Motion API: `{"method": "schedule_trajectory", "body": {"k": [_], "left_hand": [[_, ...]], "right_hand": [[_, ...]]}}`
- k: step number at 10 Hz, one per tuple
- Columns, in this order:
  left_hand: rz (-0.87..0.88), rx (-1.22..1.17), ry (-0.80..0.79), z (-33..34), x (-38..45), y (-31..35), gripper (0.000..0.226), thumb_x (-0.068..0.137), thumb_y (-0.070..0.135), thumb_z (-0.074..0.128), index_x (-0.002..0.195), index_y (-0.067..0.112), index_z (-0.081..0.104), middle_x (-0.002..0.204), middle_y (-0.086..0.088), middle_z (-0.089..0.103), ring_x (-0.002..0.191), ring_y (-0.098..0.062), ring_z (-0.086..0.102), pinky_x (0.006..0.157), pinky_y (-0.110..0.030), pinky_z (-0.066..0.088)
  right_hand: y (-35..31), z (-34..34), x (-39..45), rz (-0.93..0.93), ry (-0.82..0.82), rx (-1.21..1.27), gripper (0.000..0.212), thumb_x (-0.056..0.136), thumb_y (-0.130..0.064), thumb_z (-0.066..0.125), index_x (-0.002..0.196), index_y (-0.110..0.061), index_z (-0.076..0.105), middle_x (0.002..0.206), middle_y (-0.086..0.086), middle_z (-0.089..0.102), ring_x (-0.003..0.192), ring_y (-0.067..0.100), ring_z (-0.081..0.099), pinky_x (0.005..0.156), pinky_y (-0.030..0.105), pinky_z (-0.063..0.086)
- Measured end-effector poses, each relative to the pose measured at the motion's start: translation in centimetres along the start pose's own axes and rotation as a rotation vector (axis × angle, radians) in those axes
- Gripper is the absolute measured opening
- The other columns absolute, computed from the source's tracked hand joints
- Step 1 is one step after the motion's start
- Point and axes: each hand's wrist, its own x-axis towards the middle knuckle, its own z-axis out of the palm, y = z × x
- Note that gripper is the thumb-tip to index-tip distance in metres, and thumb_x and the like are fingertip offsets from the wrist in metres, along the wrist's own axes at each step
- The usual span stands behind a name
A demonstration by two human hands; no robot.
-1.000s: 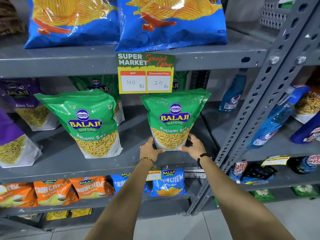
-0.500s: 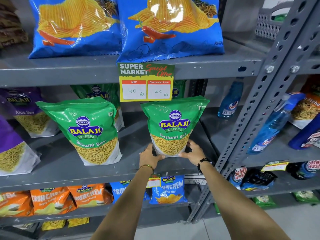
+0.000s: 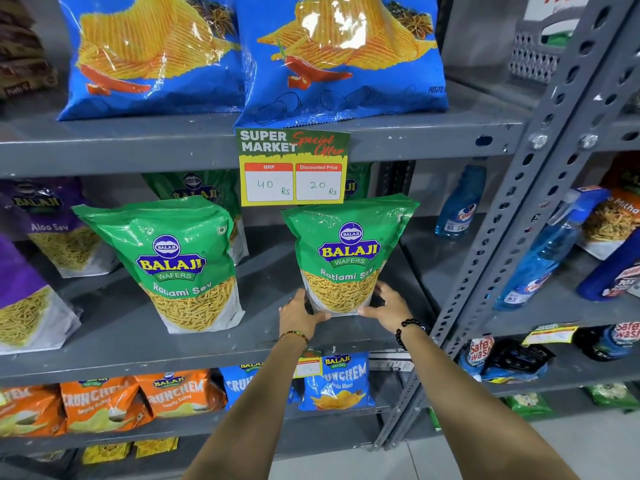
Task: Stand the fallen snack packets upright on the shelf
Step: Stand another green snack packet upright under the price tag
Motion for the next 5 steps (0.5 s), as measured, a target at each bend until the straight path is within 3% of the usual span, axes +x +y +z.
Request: {"method": "schedule_trajectory", "body": {"k": [2, 3, 4, 5], "left_hand": [[-0.002, 0.041, -0.03, -0.4, -0.3, 0.0, 0.058, 0.071, 0.023, 0.078, 0.119, 0.013, 0.046, 0.128, -0.013, 0.061, 0.117, -0.034, 0.055, 0.105, -0.05, 0.042], [-0.023, 0.125, -0.051, -1.0, -1.0, -0.7, 0.081, 0.072, 0.021, 0.076, 0.139, 0.016, 0.03, 0.139, -0.014, 0.051, 0.126, -0.035, 0.049, 0.108, -0.047, 0.039], [0.001, 0.274, -0.084, -1.9, -2.0, -2.1, 0.088, 0.079, 0.03, 0.069, 0.147, 0.021, 0.013, 0.15, -0.014, 0.036, 0.134, -0.035, 0.039, 0.109, -0.045, 0.038], [0.091, 0.381, -0.106, -3.4, -3.8, -3.6, 0.081, 0.085, 0.035, 0.061, 0.147, 0.019, 0.011, 0.153, -0.015, 0.028, 0.138, -0.034, 0.031, 0.11, -0.044, 0.035]], "right_hand": [[0.1, 0.2, -0.1, 0.011, 0.016, -0.002, 0.082, 0.07, -0.005, 0.076, 0.141, -0.01, 0.035, 0.145, 0.01, 0.045, 0.134, 0.026, 0.04, 0.109, 0.04, 0.033], [0.2, 0.6, -0.9, 0.037, 0.074, -0.107, 0.09, 0.069, -0.004, 0.076, 0.144, -0.013, 0.027, 0.146, 0.011, 0.043, 0.134, 0.028, 0.04, 0.106, 0.04, 0.036], [0.8, 1.7, -2.1, 0.063, 0.142, -0.225, 0.092, 0.074, -0.009, 0.074, 0.147, -0.013, 0.019, 0.152, 0.012, 0.032, 0.139, 0.029, 0.031, 0.11, 0.041, 0.032], [0.9, 3.1, -4.6, 0.07, 0.222, -0.304, 0.089, 0.08, -0.014, 0.069, 0.148, -0.009, 0.013, 0.156, 0.013, 0.021, 0.145, 0.027, 0.02, 0.114, 0.04, 0.027]]}}
